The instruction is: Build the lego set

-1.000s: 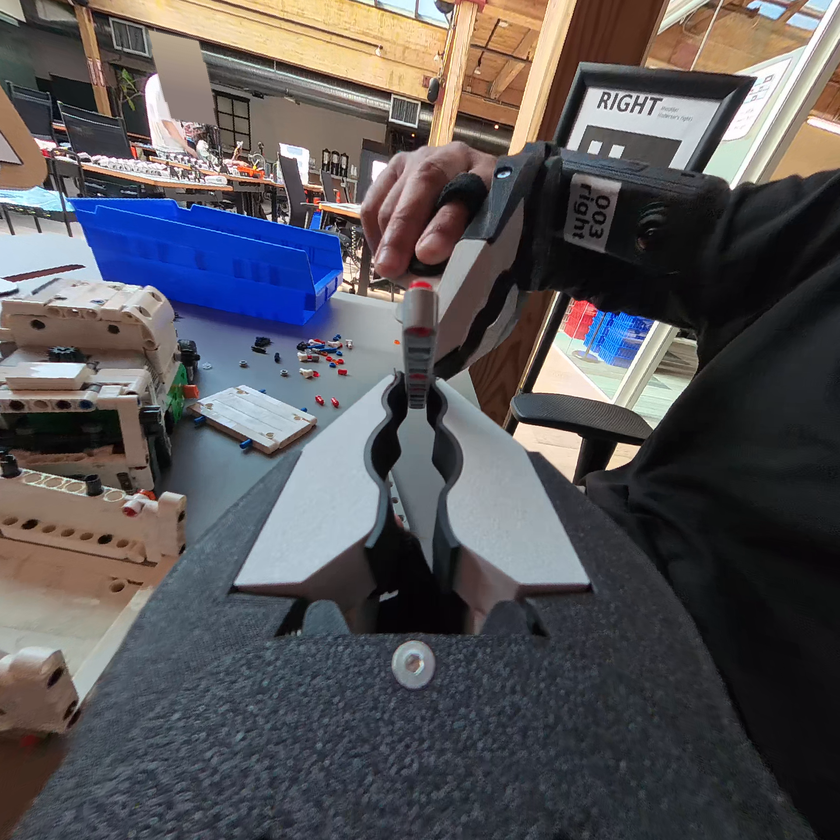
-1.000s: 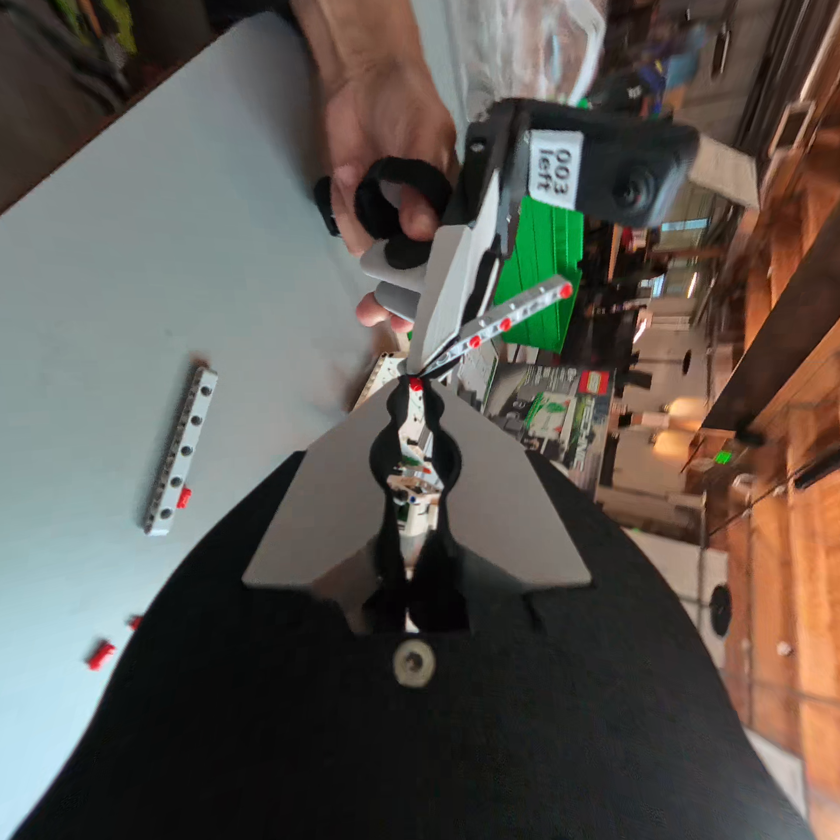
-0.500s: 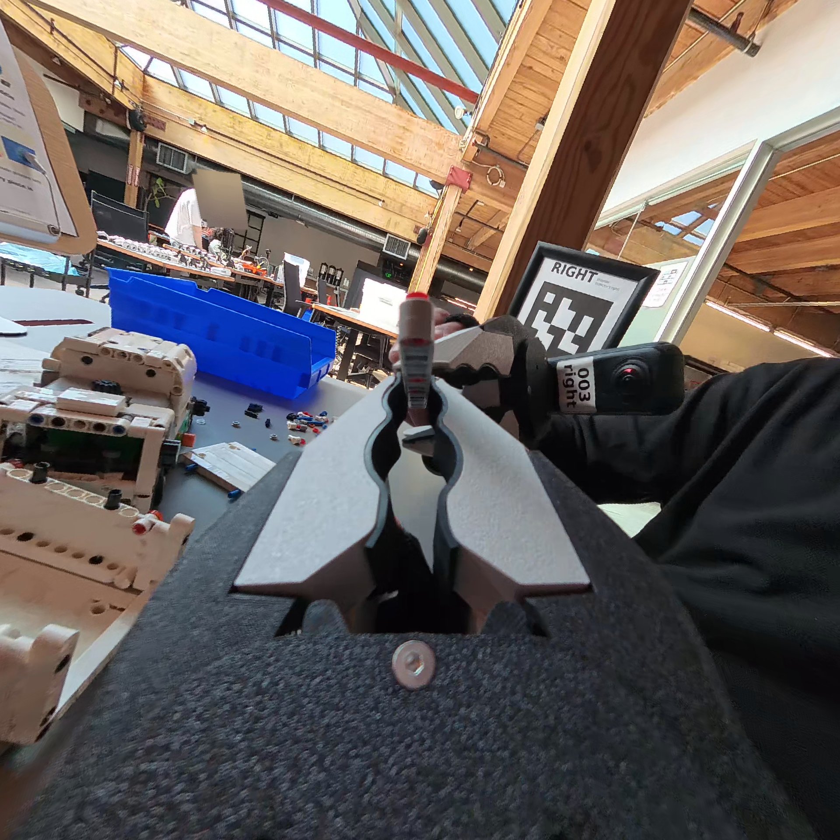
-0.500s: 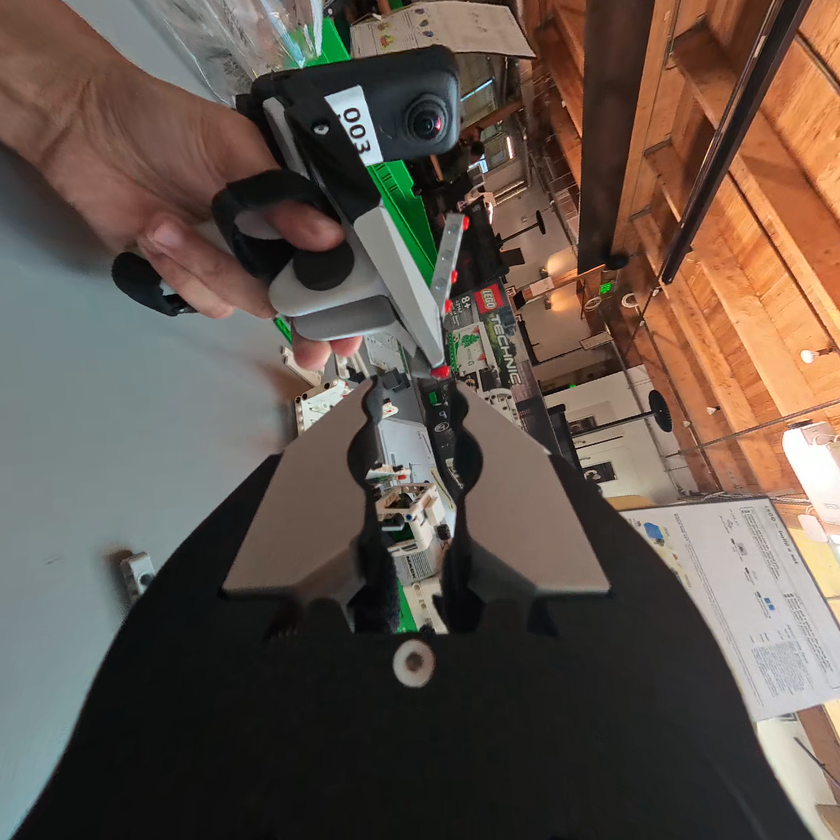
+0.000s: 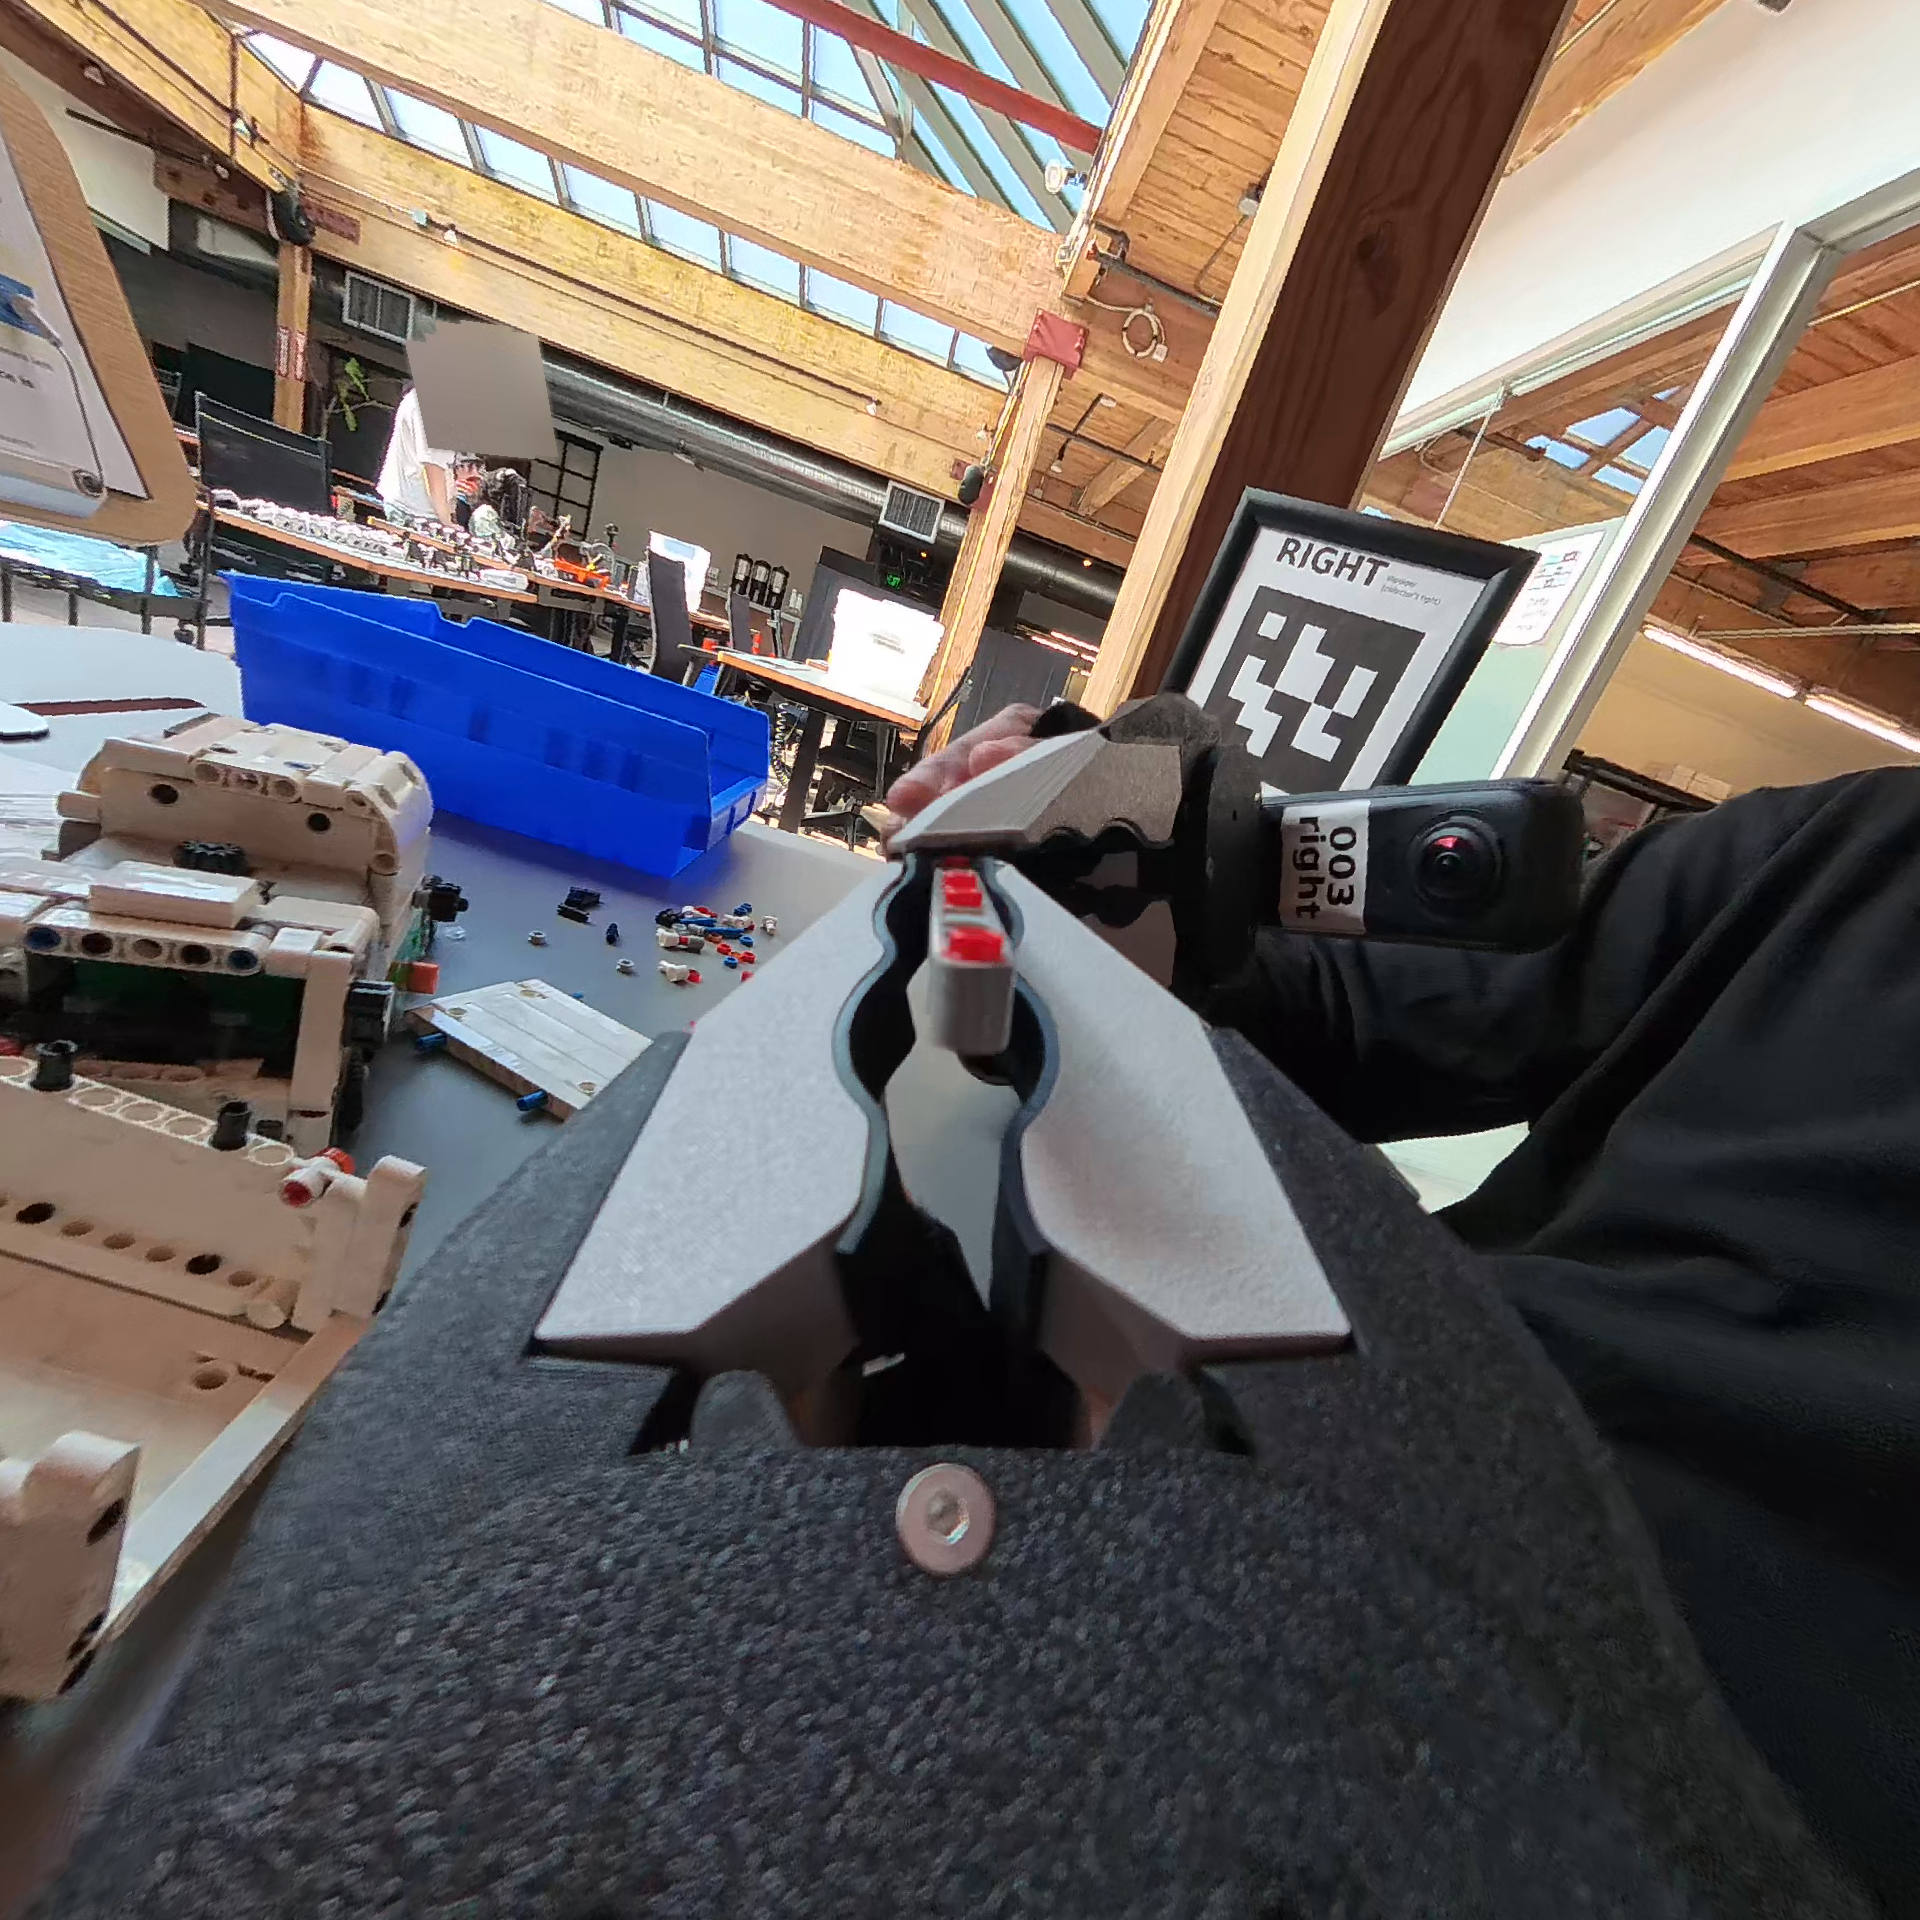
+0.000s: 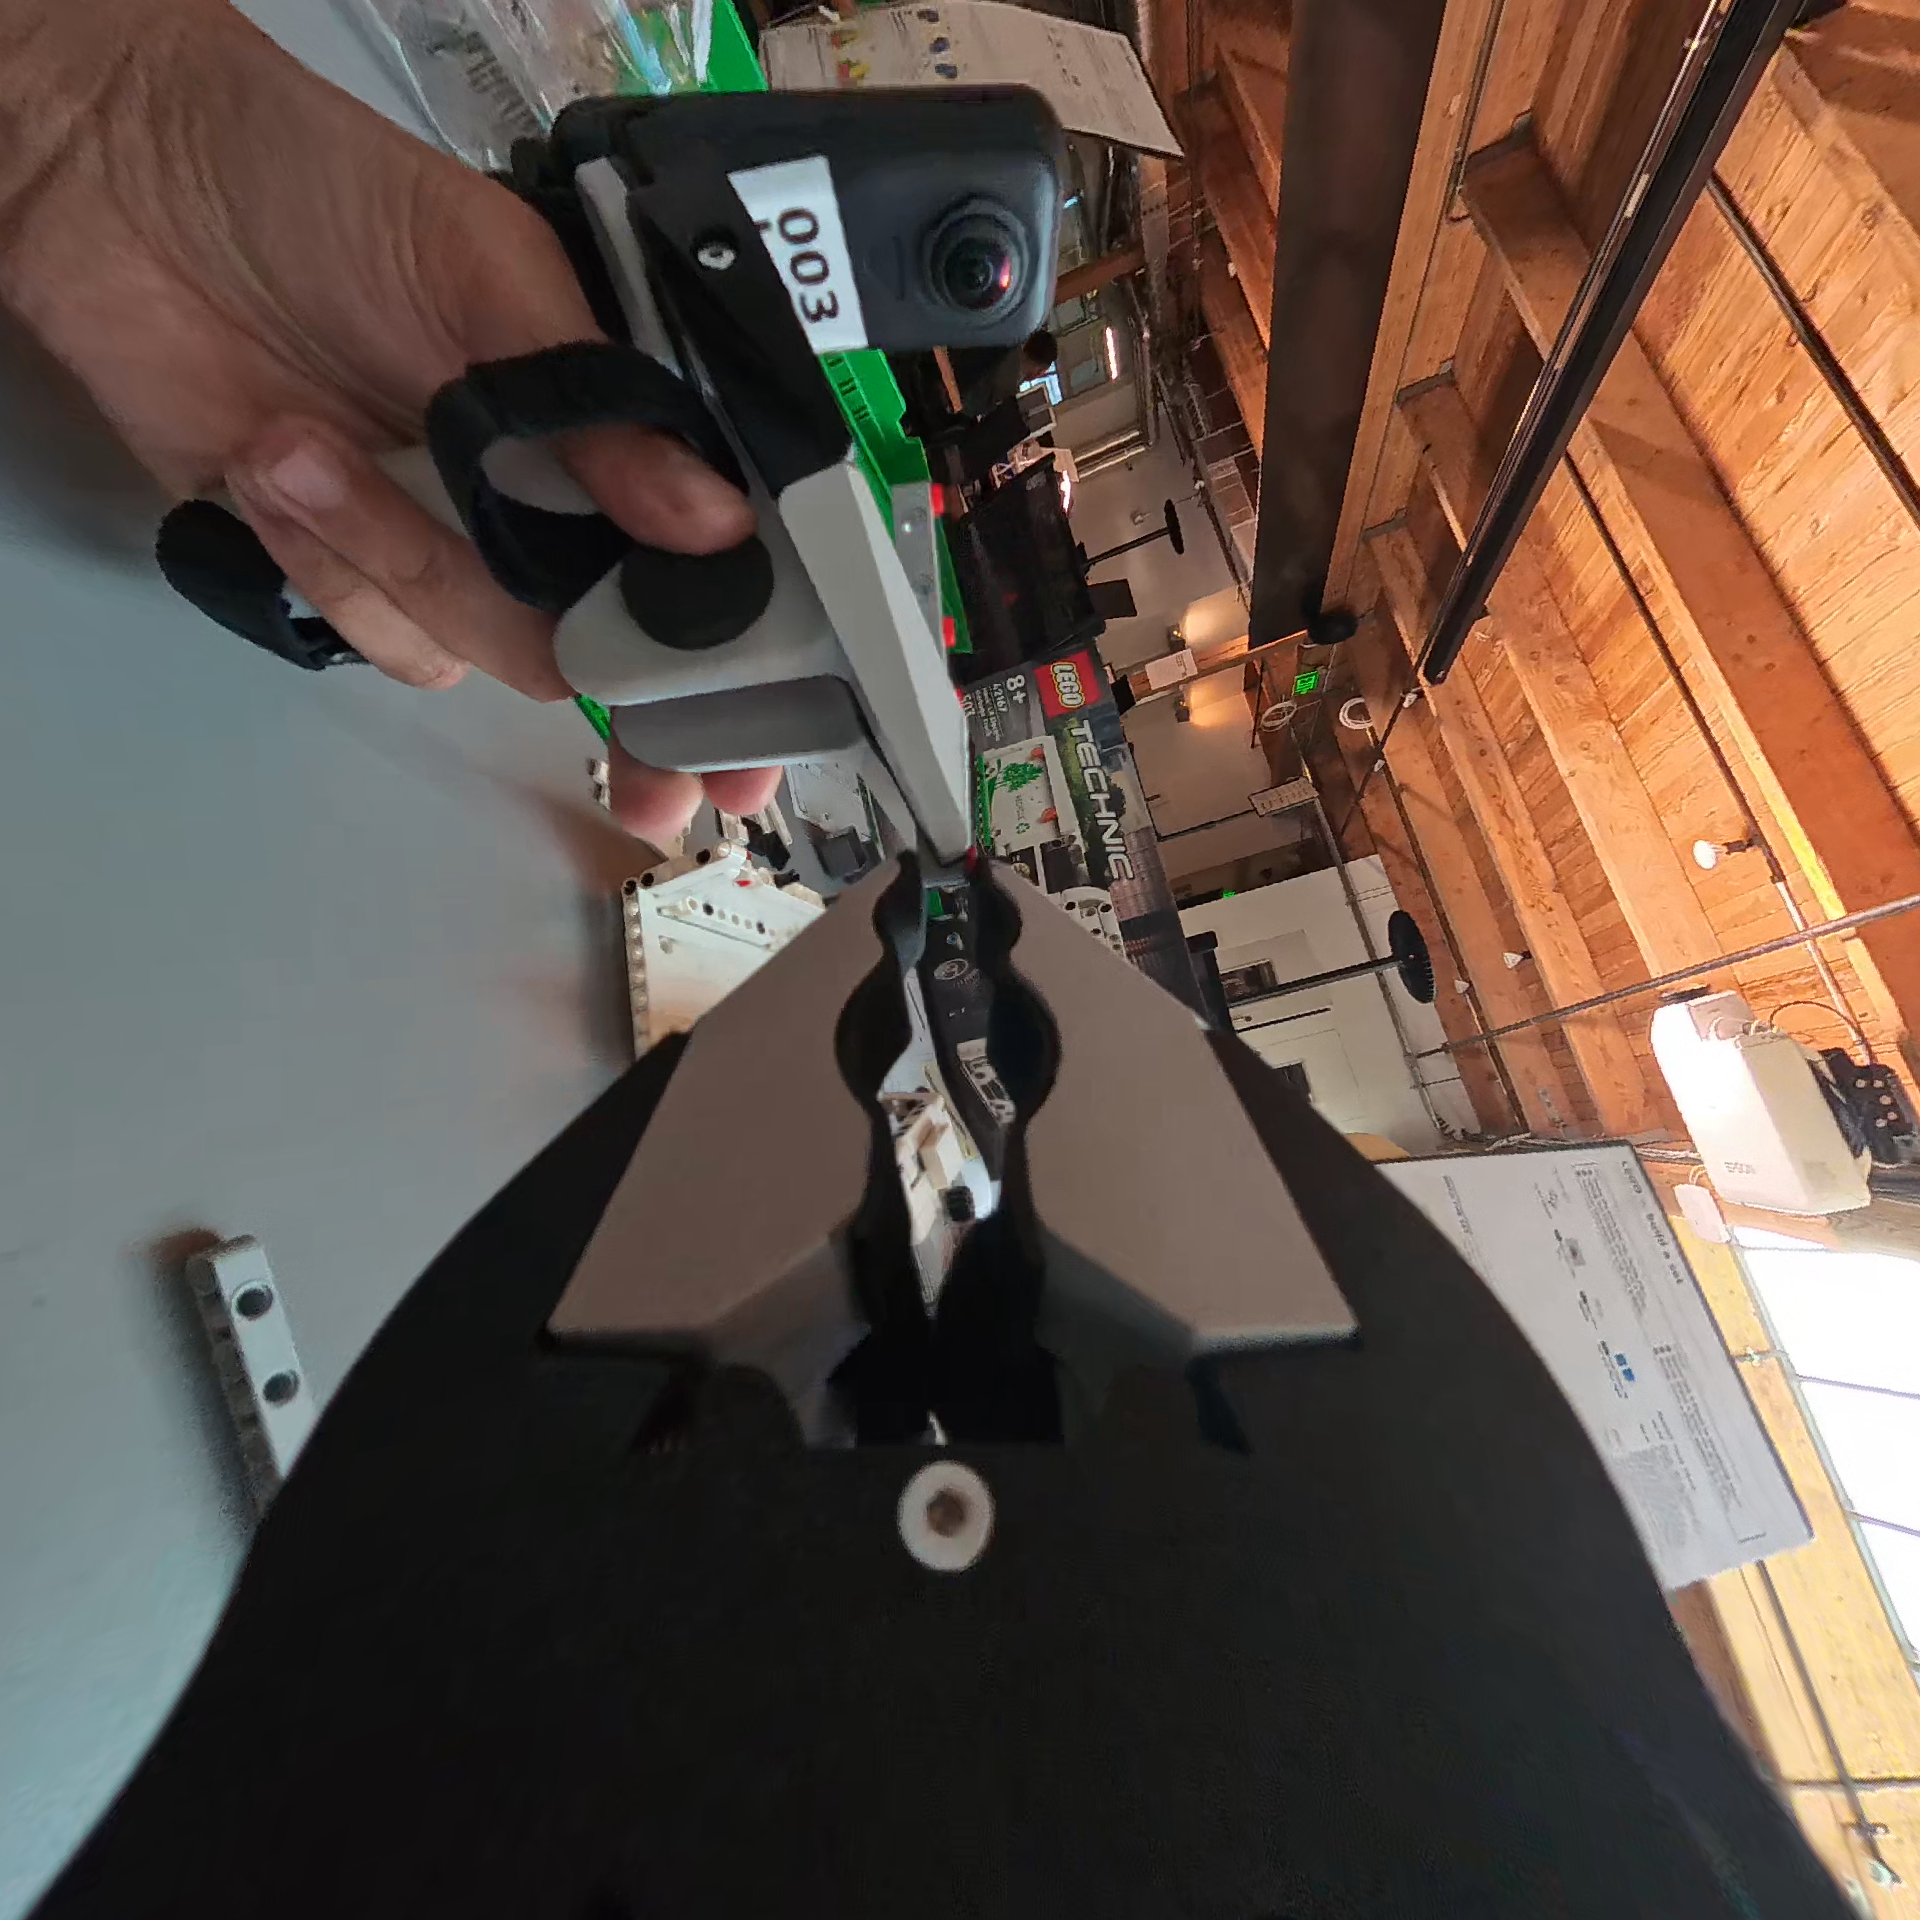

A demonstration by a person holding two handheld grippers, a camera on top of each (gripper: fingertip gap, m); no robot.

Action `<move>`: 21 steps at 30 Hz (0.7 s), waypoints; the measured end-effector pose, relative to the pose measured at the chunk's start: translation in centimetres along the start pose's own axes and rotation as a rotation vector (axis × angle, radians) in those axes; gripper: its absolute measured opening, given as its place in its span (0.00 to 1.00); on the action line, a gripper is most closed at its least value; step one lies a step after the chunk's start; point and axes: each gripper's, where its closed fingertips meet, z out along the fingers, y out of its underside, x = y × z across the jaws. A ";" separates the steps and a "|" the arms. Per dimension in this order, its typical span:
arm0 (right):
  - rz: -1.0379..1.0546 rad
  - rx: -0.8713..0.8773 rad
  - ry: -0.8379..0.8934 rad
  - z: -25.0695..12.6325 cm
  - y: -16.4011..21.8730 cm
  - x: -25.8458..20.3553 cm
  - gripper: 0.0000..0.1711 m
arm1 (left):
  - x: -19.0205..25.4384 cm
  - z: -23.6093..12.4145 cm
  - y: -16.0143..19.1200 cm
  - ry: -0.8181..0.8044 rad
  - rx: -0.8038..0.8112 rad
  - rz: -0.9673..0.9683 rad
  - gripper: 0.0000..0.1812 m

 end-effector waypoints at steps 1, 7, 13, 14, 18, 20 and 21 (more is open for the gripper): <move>-0.012 -0.008 -0.010 0.0 0.2 -0.1 0.04 | -0.2 0.1 0.2 -0.017 -0.009 0.014 0.03; 0.028 -0.037 -0.033 -0.7 1.9 0.2 0.04 | -1.1 -0.5 0.2 -0.096 -0.018 0.071 0.04; 0.006 -0.044 -0.056 -2.4 3.6 -1.1 0.04 | -1.6 -0.3 1.0 -0.146 -0.055 0.104 0.06; -0.005 -0.059 -0.069 -2.7 4.1 -1.5 0.04 | -1.7 -0.4 0.9 -0.165 -0.044 0.115 0.05; -0.093 -0.079 -0.059 -4.3 5.8 -1.6 0.04 | -1.9 -1.0 1.4 -0.181 -0.080 0.122 0.00; -0.113 -0.118 -0.042 -4.8 6.9 -1.4 0.04 | -2.0 -1.1 1.9 -0.206 -0.123 0.169 0.00; -0.099 -0.108 -0.059 -5.0 7.0 -1.7 0.04 | -2.1 -1.2 2.1 -0.221 -0.141 0.188 0.00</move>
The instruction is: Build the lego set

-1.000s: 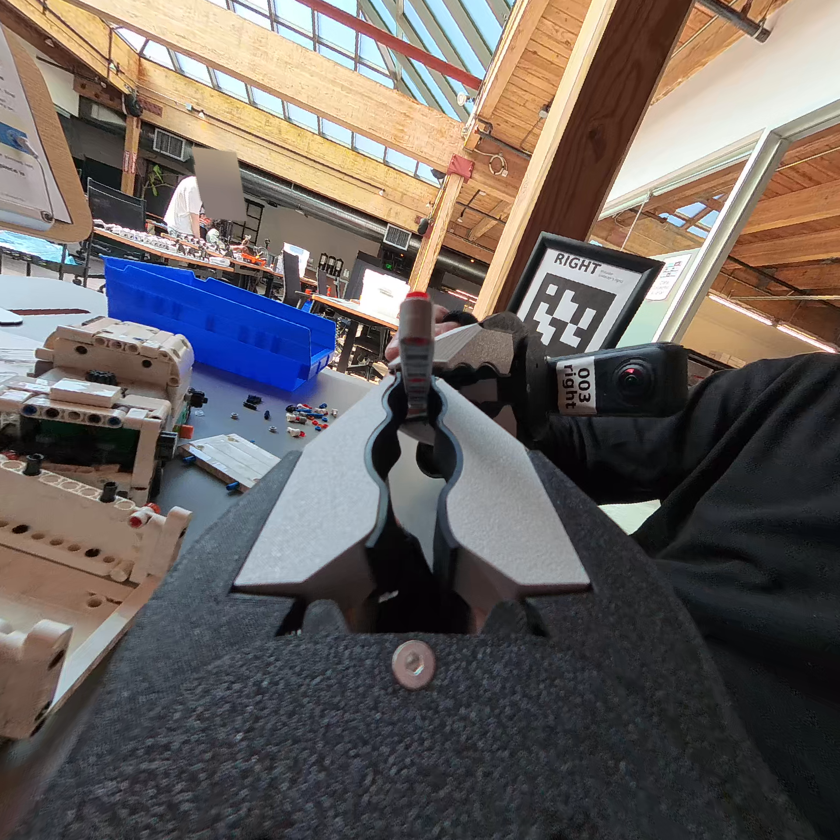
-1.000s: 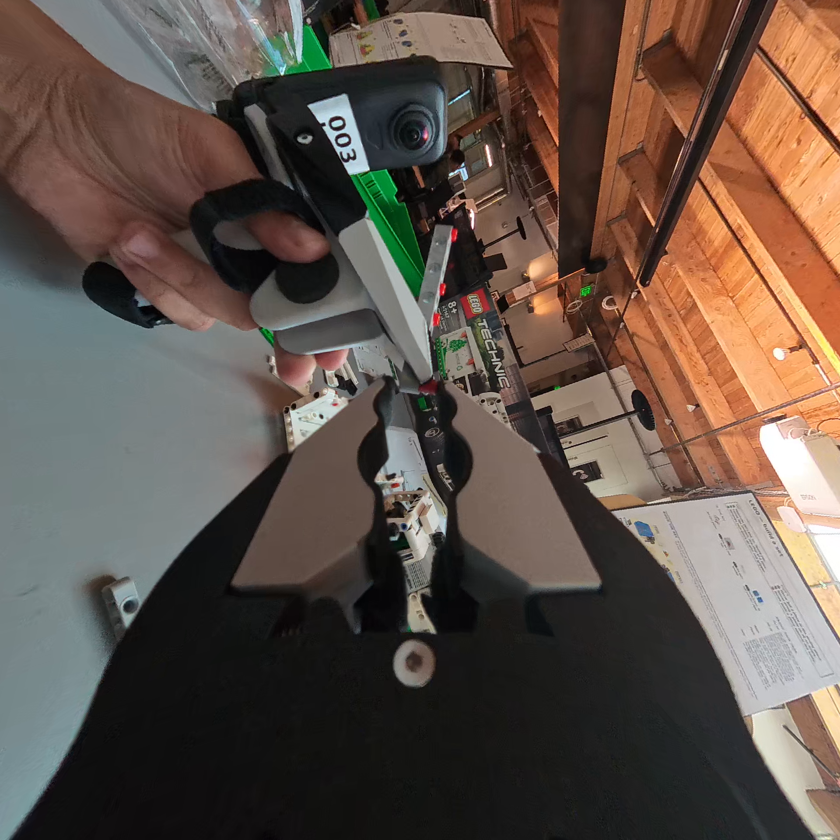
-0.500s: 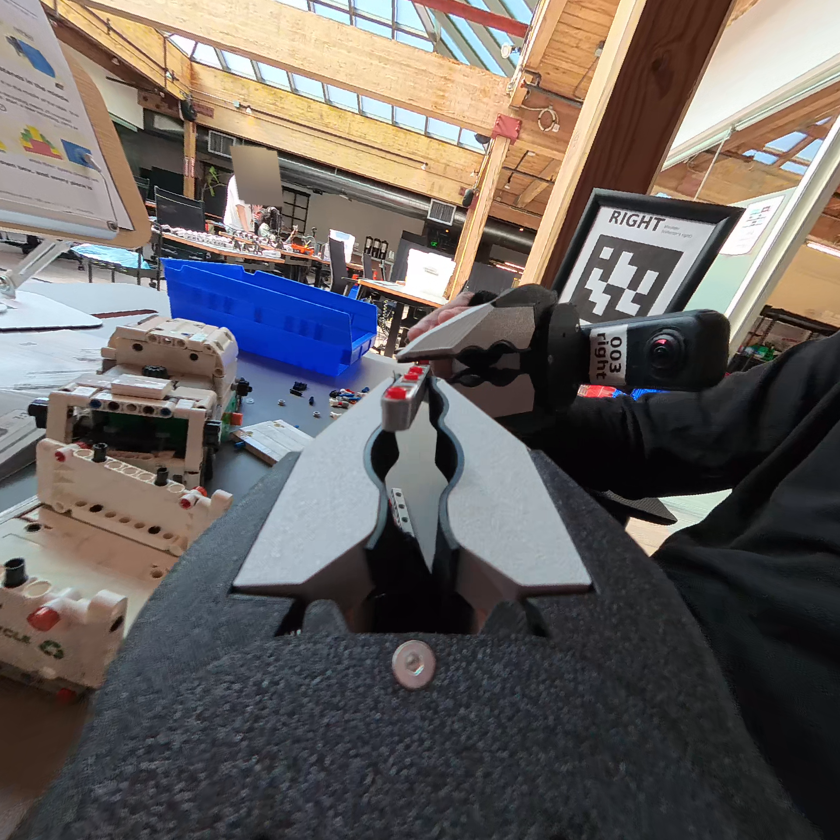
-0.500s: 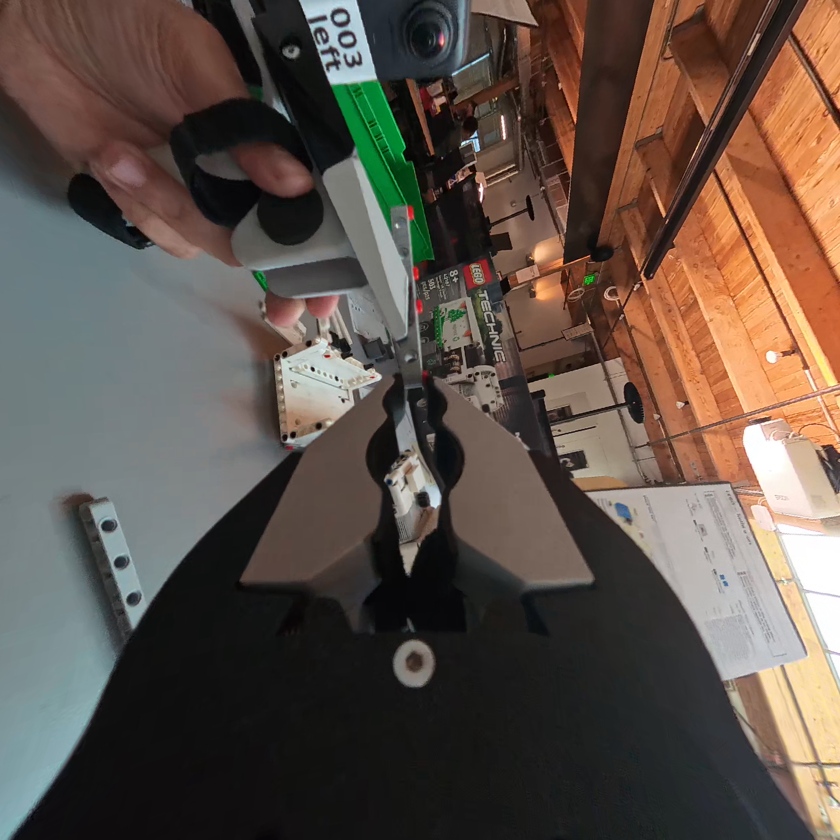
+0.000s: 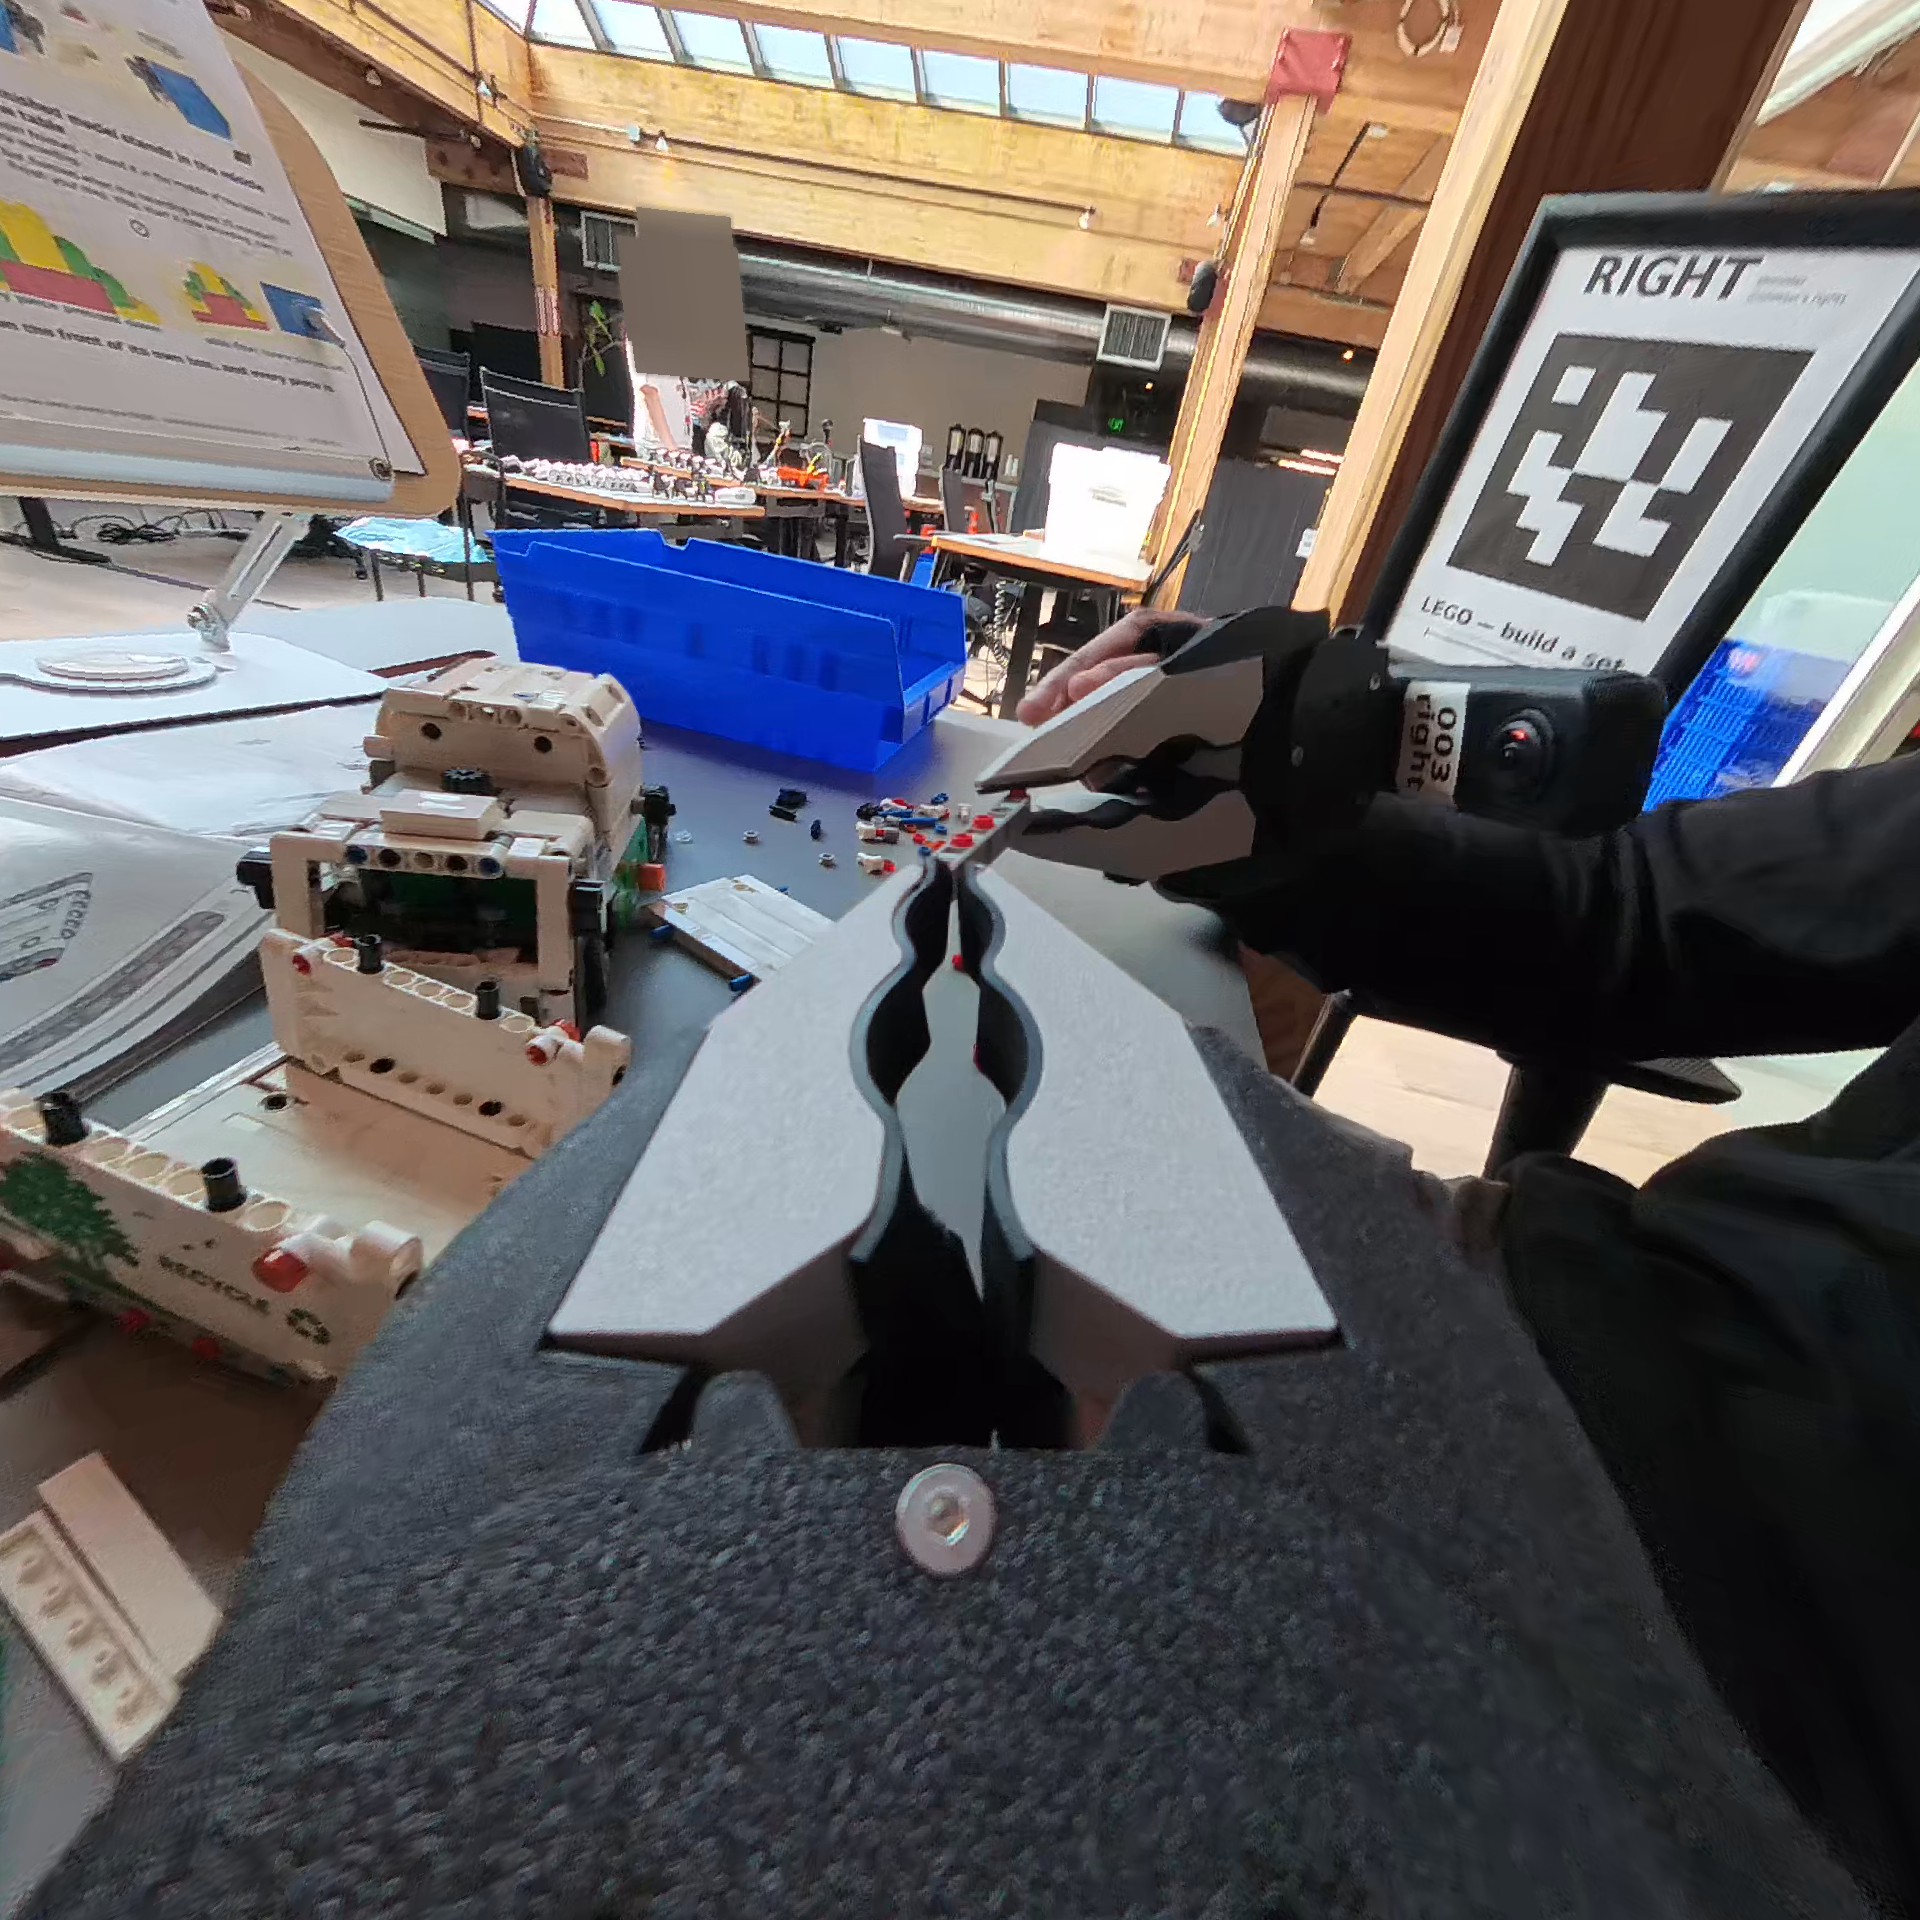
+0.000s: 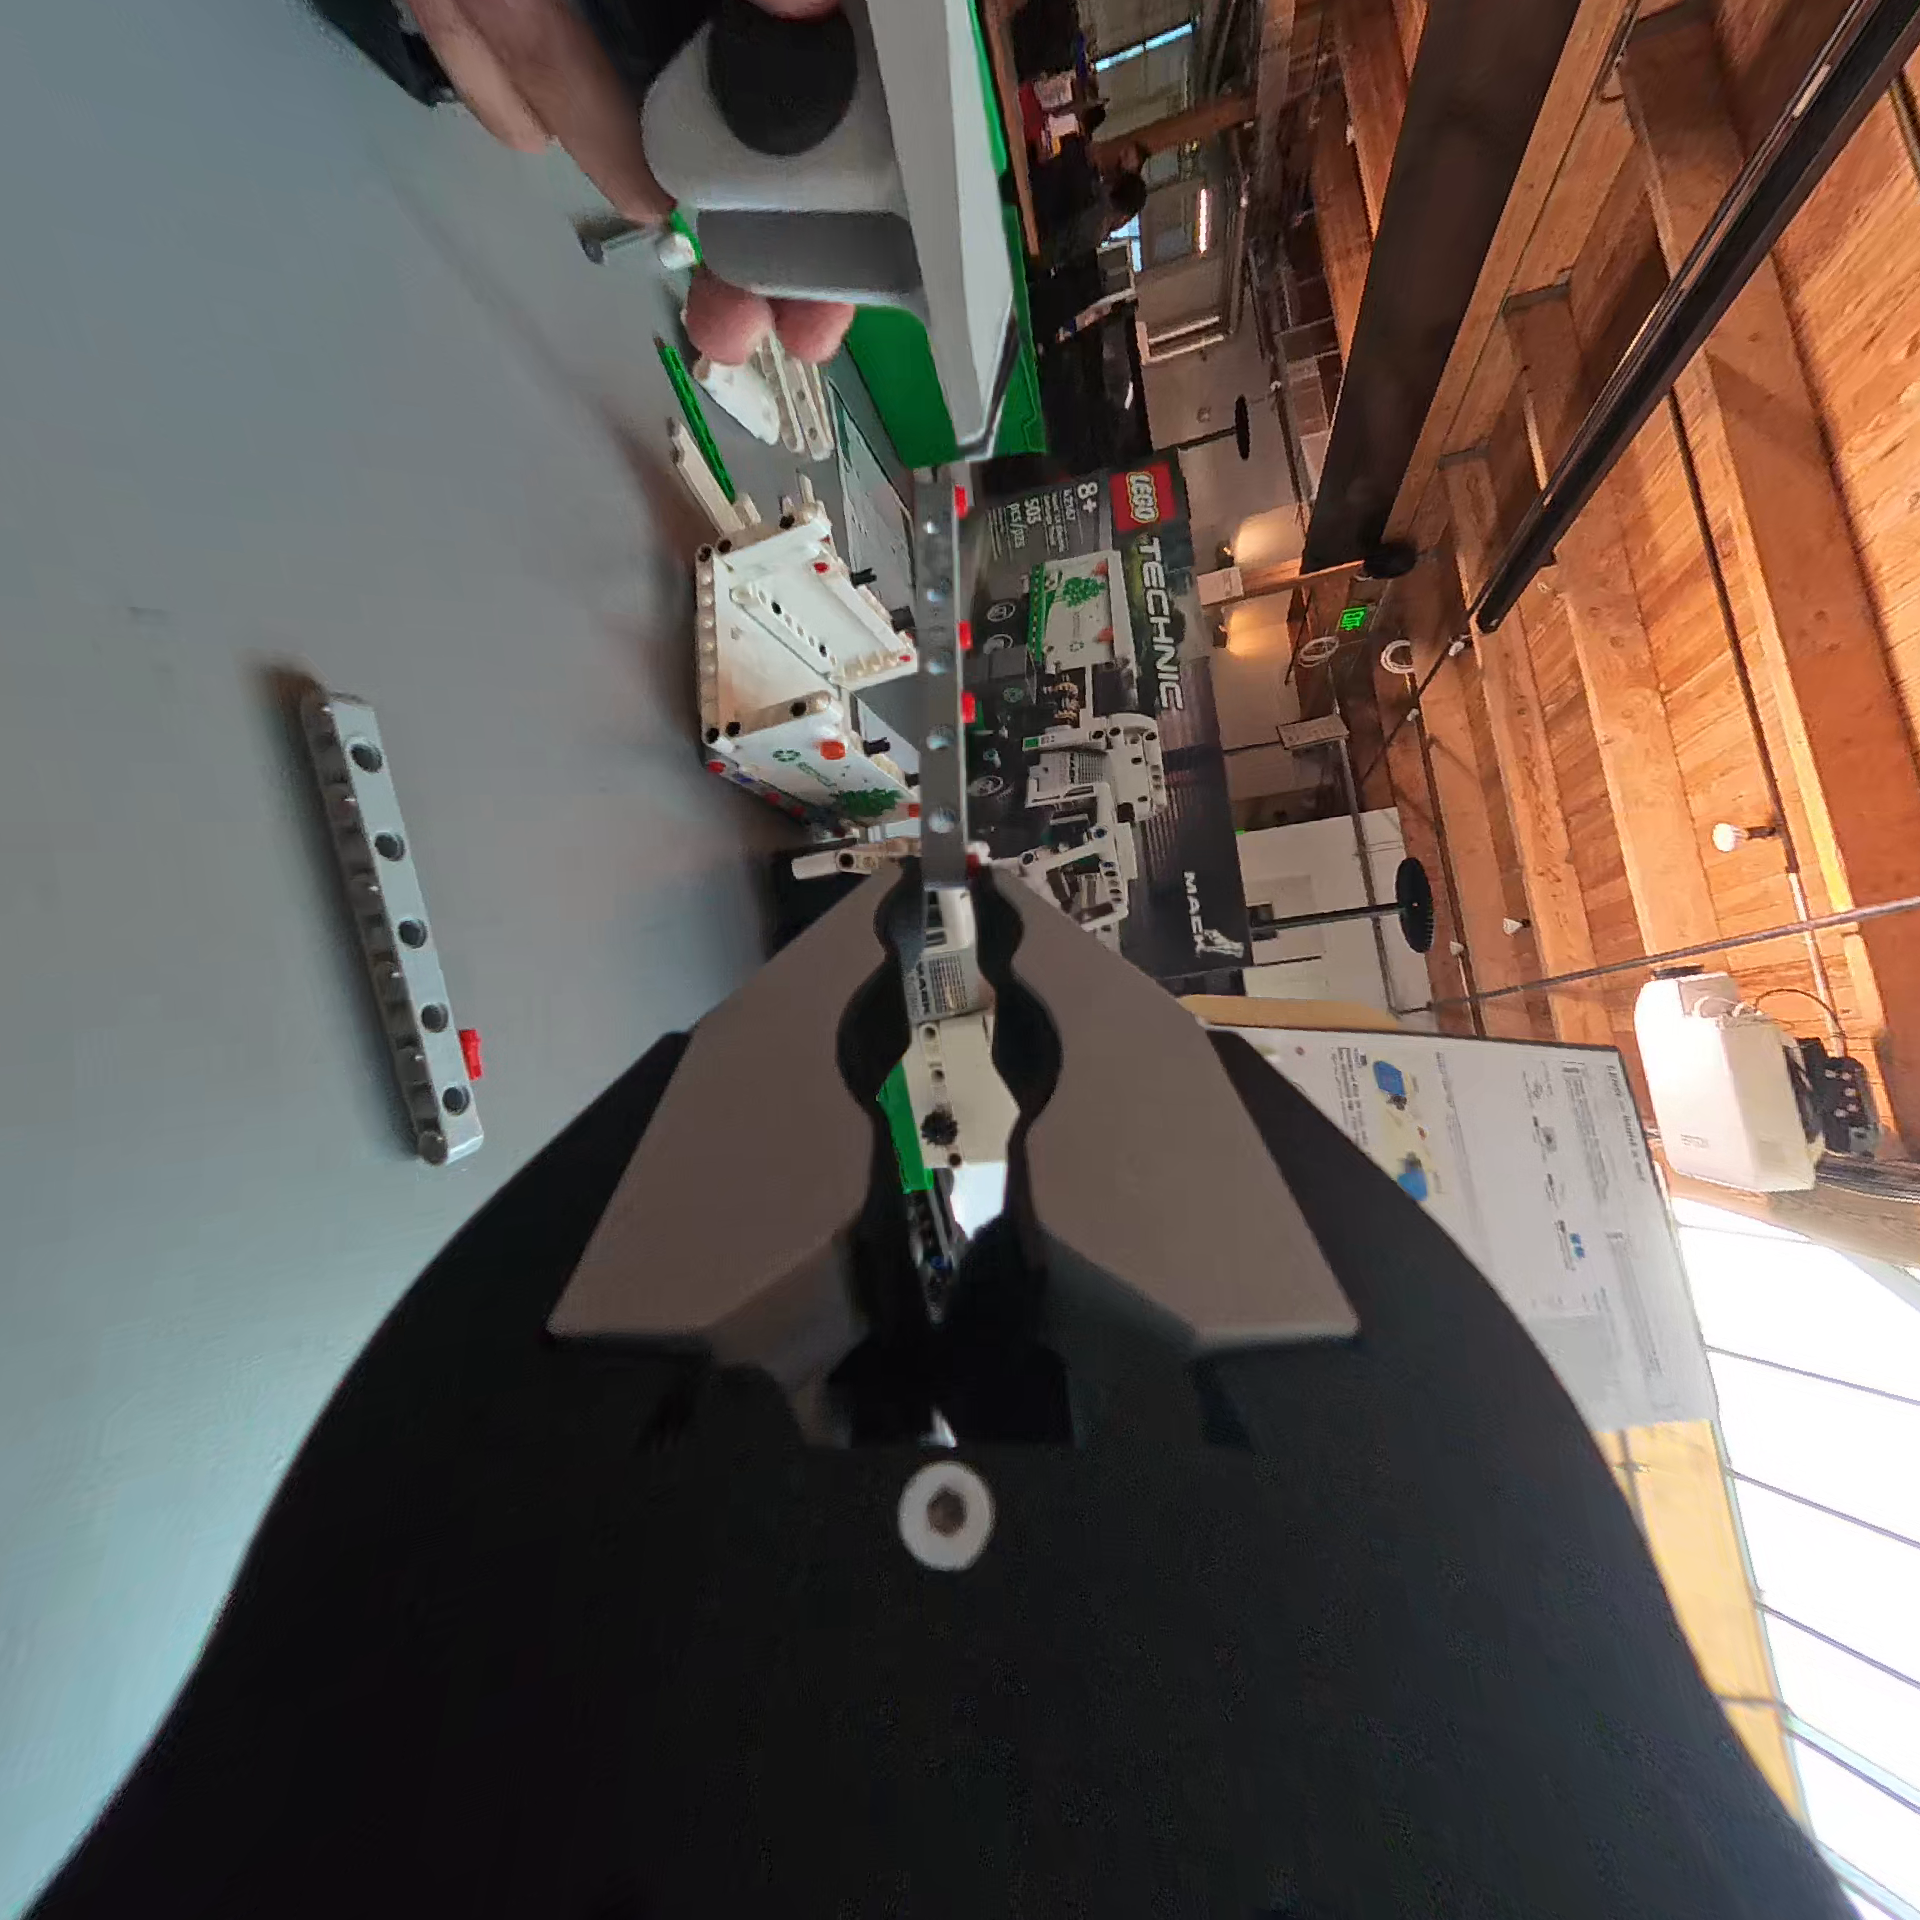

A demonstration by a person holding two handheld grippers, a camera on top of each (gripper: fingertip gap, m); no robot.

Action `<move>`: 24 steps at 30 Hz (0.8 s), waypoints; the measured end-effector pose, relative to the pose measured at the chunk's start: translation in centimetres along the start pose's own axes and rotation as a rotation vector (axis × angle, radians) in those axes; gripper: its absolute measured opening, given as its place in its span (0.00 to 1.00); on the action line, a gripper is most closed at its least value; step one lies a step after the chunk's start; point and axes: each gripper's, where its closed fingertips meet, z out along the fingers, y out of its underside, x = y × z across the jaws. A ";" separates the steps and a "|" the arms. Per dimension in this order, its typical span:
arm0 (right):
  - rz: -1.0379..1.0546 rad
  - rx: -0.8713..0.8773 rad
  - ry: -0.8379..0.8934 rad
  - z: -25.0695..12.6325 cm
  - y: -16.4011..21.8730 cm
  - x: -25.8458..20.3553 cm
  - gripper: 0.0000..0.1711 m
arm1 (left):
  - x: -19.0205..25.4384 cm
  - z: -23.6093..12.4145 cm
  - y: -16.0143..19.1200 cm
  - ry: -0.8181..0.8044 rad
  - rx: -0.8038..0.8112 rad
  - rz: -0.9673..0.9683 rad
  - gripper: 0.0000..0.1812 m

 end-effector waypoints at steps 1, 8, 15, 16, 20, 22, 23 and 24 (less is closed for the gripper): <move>0.019 0.016 -0.006 -0.1 0.0 -0.1 0.04 | -0.1 -0.1 0.1 -0.015 -0.013 0.018 0.00; 0.016 0.069 -0.040 -0.5 0.0 -0.6 0.04 | 0.1 0.1 2.0 -0.020 -0.208 0.127 0.12; -0.036 0.083 -0.060 -0.7 -0.3 -1.1 0.04 | 1.1 1.1 3.2 0.054 -0.294 0.135 0.03; 0.004 0.072 -0.067 -0.5 0.0 -1.3 0.04 | 1.1 1.1 3.1 0.045 -0.293 0.153 0.03; 0.277 0.008 -0.297 0.3 1.6 -4.2 0.08 | -0.8 1.0 4.4 -0.117 -0.429 0.362 0.03; 0.425 -0.028 -0.434 -0.2 2.5 -5.5 0.10 | -2.0 0.4 5.6 -0.218 -0.532 0.544 0.03; 0.492 -0.054 -0.515 -0.6 3.0 -6.2 0.11 | -2.4 0.0 6.3 -0.246 -0.582 0.615 0.03; 0.559 -0.074 -0.575 -1.0 3.3 -6.6 0.12 | -2.7 -0.2 6.9 -0.262 -0.619 0.655 0.03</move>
